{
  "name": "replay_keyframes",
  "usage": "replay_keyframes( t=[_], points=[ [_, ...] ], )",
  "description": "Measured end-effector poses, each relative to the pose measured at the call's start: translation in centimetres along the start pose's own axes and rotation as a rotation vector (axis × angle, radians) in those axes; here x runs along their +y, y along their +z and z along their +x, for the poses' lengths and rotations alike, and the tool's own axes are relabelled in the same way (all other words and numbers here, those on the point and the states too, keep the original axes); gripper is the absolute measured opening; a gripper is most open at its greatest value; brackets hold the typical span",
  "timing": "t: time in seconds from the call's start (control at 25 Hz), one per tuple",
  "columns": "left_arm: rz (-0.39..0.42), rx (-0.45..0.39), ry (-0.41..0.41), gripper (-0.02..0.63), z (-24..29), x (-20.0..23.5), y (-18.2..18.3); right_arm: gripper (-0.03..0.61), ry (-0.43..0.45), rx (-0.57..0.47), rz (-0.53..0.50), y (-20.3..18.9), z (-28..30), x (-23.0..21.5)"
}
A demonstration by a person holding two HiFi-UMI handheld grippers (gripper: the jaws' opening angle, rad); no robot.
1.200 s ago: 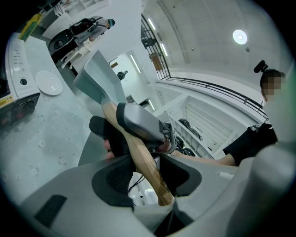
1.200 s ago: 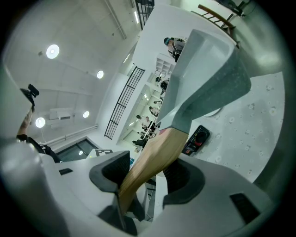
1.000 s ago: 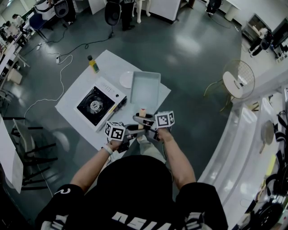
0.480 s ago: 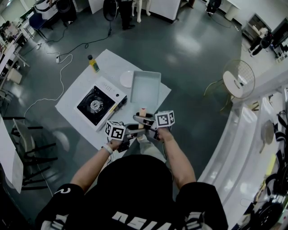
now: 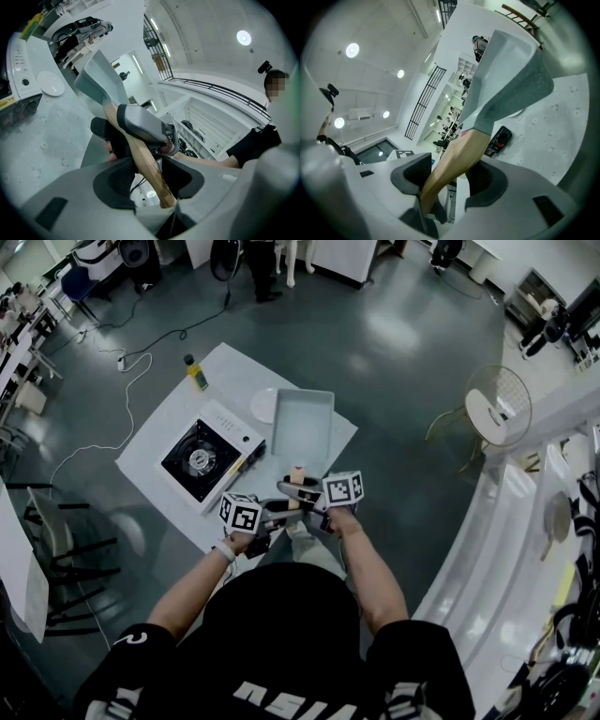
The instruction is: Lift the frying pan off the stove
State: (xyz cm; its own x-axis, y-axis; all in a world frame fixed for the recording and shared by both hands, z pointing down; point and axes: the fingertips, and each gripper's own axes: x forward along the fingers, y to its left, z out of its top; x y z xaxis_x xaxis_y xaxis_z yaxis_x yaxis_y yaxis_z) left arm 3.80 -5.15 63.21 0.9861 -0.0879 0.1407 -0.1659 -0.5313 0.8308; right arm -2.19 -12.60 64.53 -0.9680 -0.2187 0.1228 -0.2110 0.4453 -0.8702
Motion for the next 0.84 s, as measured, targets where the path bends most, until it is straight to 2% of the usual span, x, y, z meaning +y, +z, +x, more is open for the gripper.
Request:
replay_keyframes(
  t=[0.4, 0.56, 0.84],
  points=[
    [0.000, -0.001, -0.002, 0.173, -0.2, -0.2, 0.0, 0.218, -0.005, -0.001, 0.003, -0.1, 0.1, 0.0],
    [-0.002, -0.004, -0.005, 0.173, -0.2, -0.2, 0.0, 0.218, 0.026, -0.007, 0.004, -0.1, 0.3, 0.2],
    [0.002, 0.015, 0.020, 0.173, -0.5, 0.9, -0.7, 0.219, 0.004, -0.006, 0.007, -0.2, 0.2, 0.1]
  ],
)
